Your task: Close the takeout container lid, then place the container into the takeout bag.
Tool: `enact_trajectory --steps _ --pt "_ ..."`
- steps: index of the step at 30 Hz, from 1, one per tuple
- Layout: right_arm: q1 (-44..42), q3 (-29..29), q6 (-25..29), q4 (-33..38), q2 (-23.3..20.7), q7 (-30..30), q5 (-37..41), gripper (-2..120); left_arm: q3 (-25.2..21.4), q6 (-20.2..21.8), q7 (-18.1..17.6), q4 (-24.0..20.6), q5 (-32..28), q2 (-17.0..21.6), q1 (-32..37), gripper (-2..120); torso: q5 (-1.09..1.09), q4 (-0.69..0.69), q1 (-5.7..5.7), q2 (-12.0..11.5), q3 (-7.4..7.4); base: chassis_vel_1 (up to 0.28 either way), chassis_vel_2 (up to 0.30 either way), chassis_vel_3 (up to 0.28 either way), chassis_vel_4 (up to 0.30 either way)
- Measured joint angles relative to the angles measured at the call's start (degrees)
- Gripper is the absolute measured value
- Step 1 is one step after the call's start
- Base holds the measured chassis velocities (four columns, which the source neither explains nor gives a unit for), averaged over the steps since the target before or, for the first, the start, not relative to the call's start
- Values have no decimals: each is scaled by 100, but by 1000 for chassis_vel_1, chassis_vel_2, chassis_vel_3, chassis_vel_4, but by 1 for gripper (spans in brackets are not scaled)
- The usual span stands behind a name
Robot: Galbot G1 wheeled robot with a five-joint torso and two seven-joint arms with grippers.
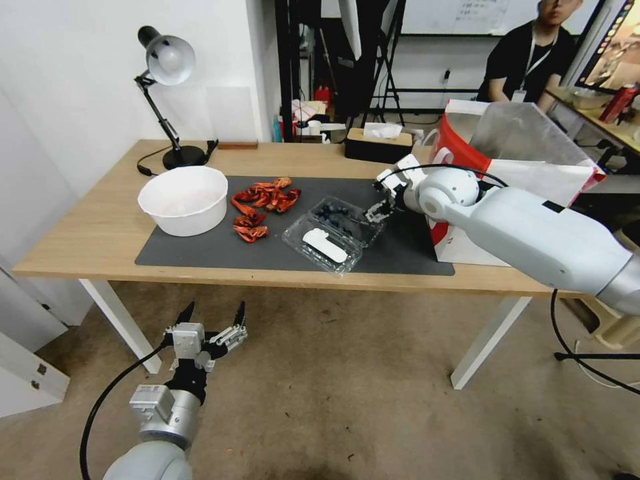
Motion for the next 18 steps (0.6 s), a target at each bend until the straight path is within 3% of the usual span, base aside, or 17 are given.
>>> enact_trajectory --steps 18 --pt "-250 289 1 150 -106 254 419 100 3 -104 -20 38 103 -16 35 100 0 0 0 0 0 0 0 0 0"
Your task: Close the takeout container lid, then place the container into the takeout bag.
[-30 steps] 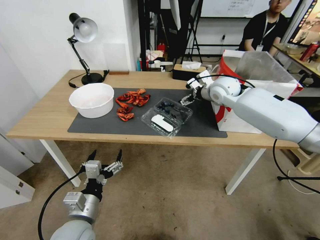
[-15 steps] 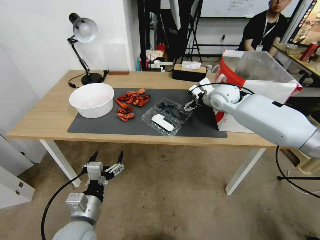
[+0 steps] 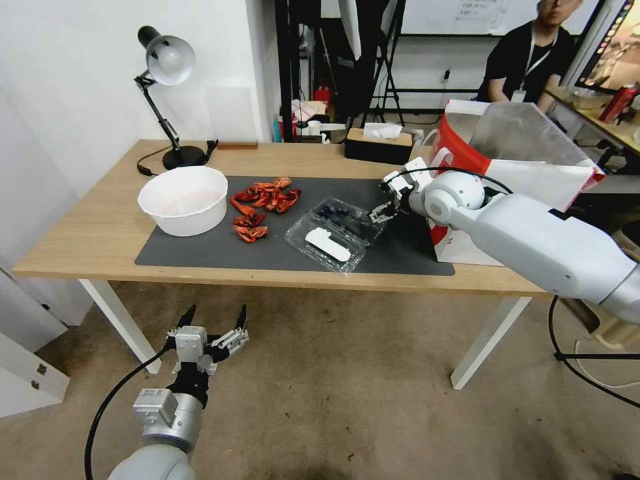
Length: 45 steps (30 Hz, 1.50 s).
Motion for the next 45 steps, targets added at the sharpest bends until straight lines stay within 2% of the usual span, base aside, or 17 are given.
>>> enact_trajectory --steps 13,31,38,45 --pt "-29 -23 0 261 -136 289 407 100 -2 -53 -10 0 56 -11 11 100 0 0 0 0 0 0 0 0 0" --pt "-263 107 0 101 -67 364 613 100 -3 -93 -14 57 62 1 1 100 0 0 0 0 0 0 0 0 0" --pt "-361 210 1 26 -22 529 902 100 13 -115 -14 97 69 1 -9 100 0 0 0 0 0 0 0 0 0" --pt "-404 235 1 143 -40 994 1286 100 14 -126 -14 109 74 7 -9 100 0 0 0 0 0 0 0 0 0"
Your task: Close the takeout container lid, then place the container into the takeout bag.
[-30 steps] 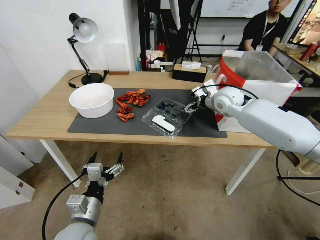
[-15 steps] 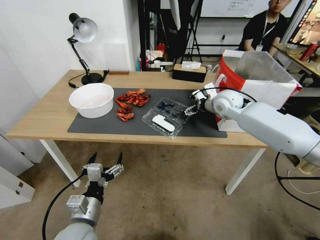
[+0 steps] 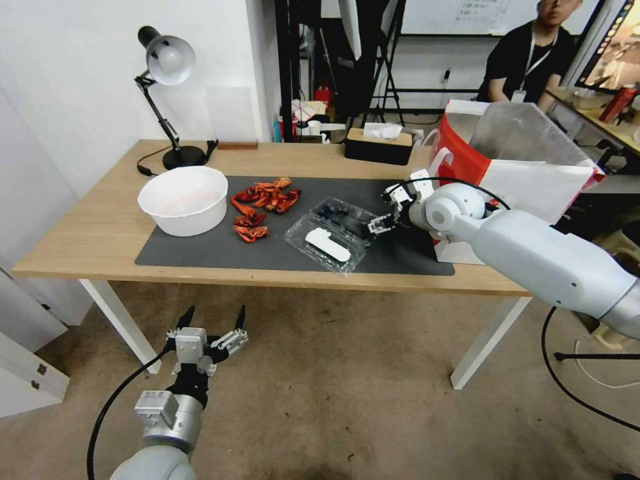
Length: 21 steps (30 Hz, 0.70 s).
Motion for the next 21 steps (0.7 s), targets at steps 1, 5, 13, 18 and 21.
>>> enact_trajectory --steps 1,5,13,18,21 --pt "-5 1 0 47 -7 168 137 100 1 -2 0 1 2 2 0 100 0 0 0 0 0 0 0 0 0" --pt "-55 64 1 258 -9 869 698 100 12 -11 -2 1 17 1 -2 100 -1 0 0 0 0 0 0 0 0" --pt "-259 217 1 588 -68 1731 1301 100 37 -60 -3 -10 95 -5 18 100 0 0 0 0 0 0 0 0 0" --pt "-416 370 1 854 -211 1956 1535 100 35 -108 -6 -40 110 -2 54 100 0 -1 0 0 0 0 0 0 0" --pt "-473 433 1 985 -257 2105 1671 100 39 -130 -6 -49 126 -5 72 100 0 0 0 0 0 0 0 0 0"
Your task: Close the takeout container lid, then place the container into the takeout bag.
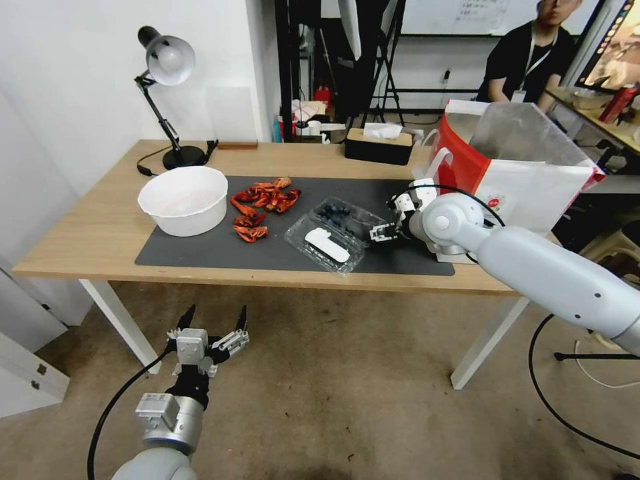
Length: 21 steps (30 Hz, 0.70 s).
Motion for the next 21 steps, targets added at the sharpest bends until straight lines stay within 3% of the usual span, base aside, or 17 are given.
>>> enact_trajectory --steps 21 --pt "-407 440 0 738 -218 1194 760 100 51 -124 0 -34 131 -69 106 100 0 0 0 0 0 0 0 0 0"
